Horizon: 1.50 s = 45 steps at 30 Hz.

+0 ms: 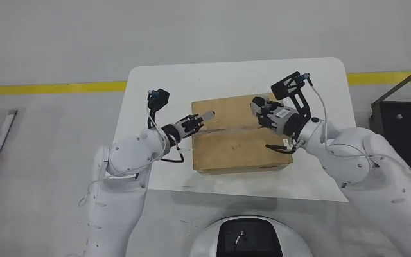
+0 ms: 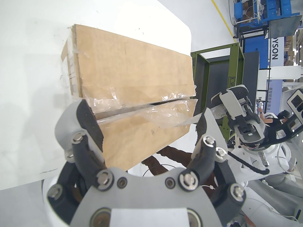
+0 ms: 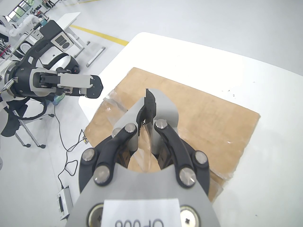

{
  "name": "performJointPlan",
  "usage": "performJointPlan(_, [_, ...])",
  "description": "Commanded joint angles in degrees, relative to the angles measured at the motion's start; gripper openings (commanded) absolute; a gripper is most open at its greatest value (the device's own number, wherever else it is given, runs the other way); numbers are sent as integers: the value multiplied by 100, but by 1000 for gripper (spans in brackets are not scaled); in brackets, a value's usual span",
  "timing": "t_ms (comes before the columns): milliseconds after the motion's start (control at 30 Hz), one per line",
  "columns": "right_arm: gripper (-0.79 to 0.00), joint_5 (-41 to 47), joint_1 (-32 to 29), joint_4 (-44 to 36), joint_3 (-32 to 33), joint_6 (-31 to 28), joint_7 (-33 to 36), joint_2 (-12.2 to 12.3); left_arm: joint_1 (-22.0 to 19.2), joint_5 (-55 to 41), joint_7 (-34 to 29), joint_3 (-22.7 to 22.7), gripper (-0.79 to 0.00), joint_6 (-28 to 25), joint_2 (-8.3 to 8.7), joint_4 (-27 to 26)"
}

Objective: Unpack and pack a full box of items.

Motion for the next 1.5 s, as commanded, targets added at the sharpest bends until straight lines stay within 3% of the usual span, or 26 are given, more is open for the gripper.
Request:
performJointPlan(0, [-785, -88, -71, -95, -11, -321, -343, -4, -11, 27, 7, 29, 0, -5, 8, 24])
performJointPlan(233, [-785, -578, -413, 24, -5, -1354, -1681, -14, -91, 47, 19, 59, -6, 20, 31, 106])
performJointPlan(333, [-785, -798, -531, 212, -4, -1634, -1991, -15, -115, 43, 22, 44, -151, 37, 44, 118])
performJointPlan(367, [-785, -828, -567, 259, 0, -1690, -2094, -18, -120, 38, 23, 42, -222, 43, 48, 116])
performJointPlan(400, [-785, -904, -605, 290, -2, -1810, -2224, -18, -124, 33, 20, 41, -342, 48, 52, 113])
performJointPlan(467, [-785, -988, -705, 402, 20, -1911, -2396, -19, -135, 28, 19, 43, -449, 50, 59, 103])
performJointPlan(500, [-785, -1028, -755, 448, 31, -1956, -2466, -19, -139, 24, 18, 44, -545, 54, 63, 100])
performJointPlan(567, [-785, -1042, -867, 557, 62, -1954, -2561, -21, -154, 30, 7, 57, -613, 55, 71, 92])
performJointPlan(667, [-785, -1041, -978, 616, 112, -1915, -2680, -29, -190, -1, -27, 94, -785, 26, 78, 75])
performJointPlan(900, [-785, -1021, -1214, 457, 235, -1728, -3019, -58, -331, -98, -95, 261, -785, -61, 79, 92])
performJointPlan(1100, [-785, -1205, -1530, 217, 448, -1970, -3373, -44, -431, -185, -68, 479, -785, -105, 62, 188])
performJointPlan(1467, [-785, -1339, -1535, 260, 589, -1976, -3231, -66, -566, -250, -57, 786, -785, -168, 44, 358])
